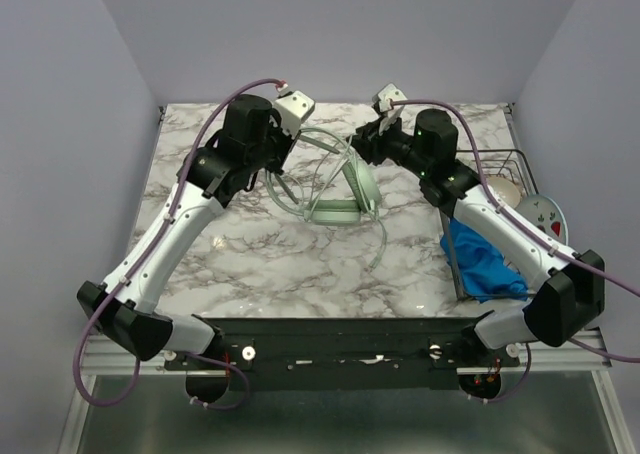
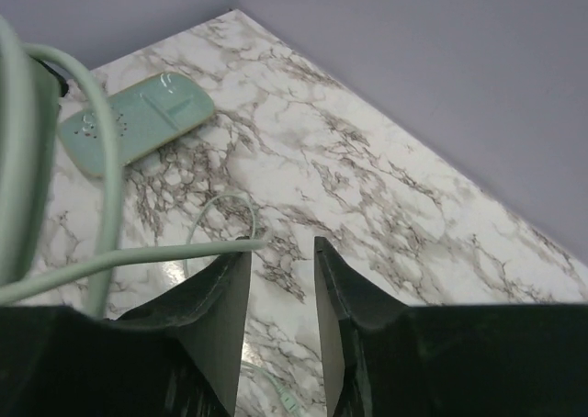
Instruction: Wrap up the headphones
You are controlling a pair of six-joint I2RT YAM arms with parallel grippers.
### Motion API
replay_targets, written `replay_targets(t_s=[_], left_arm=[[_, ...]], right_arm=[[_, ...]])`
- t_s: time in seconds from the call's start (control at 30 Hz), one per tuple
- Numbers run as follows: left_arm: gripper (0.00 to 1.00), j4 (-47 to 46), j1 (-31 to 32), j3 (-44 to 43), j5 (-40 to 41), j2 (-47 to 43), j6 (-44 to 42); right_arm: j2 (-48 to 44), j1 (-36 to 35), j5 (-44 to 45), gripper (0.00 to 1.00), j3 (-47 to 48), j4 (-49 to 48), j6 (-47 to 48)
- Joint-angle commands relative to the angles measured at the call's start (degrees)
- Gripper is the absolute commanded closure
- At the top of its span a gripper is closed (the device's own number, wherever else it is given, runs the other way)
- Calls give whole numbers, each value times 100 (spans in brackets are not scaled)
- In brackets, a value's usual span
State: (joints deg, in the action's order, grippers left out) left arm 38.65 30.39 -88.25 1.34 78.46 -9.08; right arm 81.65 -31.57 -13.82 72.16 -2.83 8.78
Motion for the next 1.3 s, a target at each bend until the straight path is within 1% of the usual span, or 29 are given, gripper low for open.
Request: replay_targets(t_s=[0.0, 0.07, 0.1, 0.13, 0.17, 0.23, 0.4, 0.5, 0.53, 0.67, 0.73, 0.83, 0.87, 0.9, 1.0, 1.1, 1.27], left_arm=[[100, 318, 11, -535, -592, -454, 451], [100, 353, 11, -684, -495, -471, 434], [100, 388, 11, -737, -477, -489, 434], [100, 397, 11, -790, -477, -489, 434], [100, 432, 11, -921, -477, -507, 468], [100, 476, 11, -1062, -451, -498, 512], [100, 503, 11, -1660, -205, -437, 688], [100, 512, 11, -1994, -178, -375, 741], [100, 512, 2, -2055, -48, -375, 776], [100, 363, 2, -2179, 173, -357, 882], [100, 283, -33, -2232, 243, -322, 1110], [100, 239, -156, -2372, 209, -243, 1329], [100, 239, -191, -2425, 191, -217, 1408], [100, 230, -218, -2538, 173, -164, 1427], [100, 274, -218, -2784, 147, -59, 1427], [100, 283, -227, -2934, 156, 3, 1444], [100, 274, -227, -3023, 252, 65, 1418]], right_arm=[[53, 142, -541, 54, -220, -1131, -665], [141, 143, -761, 50, -325, -1577, -824], [185, 151, -980, 48, -343, -1754, -1086], [324, 151, -1086, 43, -369, -1913, -1184], [404, 143, -1200, 42, -361, -2219, -1290], [614, 151, -1570, 38, -299, -2476, -1667], [1379, 134, -2018, 36, -44, -3029, -2589], [1599, 134, -1958, 36, -236, -3399, -2802], [1652, 142, -1931, 36, -272, -3426, -2811], [1592, 134, -1721, 35, -571, -3216, -2557], [1417, 151, -1387, 32, -799, -3084, -2320], [1249, 160, -790, 28, -783, -2295, -1846], [1161, 169, -571, 28, -765, -1805, -1749], [1134, 178, -177, 26, -756, -1617, -1643], [941, 309, 246, 23, -940, -1317, -1589], [757, 424, 703, 23, -1045, -1001, -1502], [256, 433, 1048, 21, -1441, -886, -984]])
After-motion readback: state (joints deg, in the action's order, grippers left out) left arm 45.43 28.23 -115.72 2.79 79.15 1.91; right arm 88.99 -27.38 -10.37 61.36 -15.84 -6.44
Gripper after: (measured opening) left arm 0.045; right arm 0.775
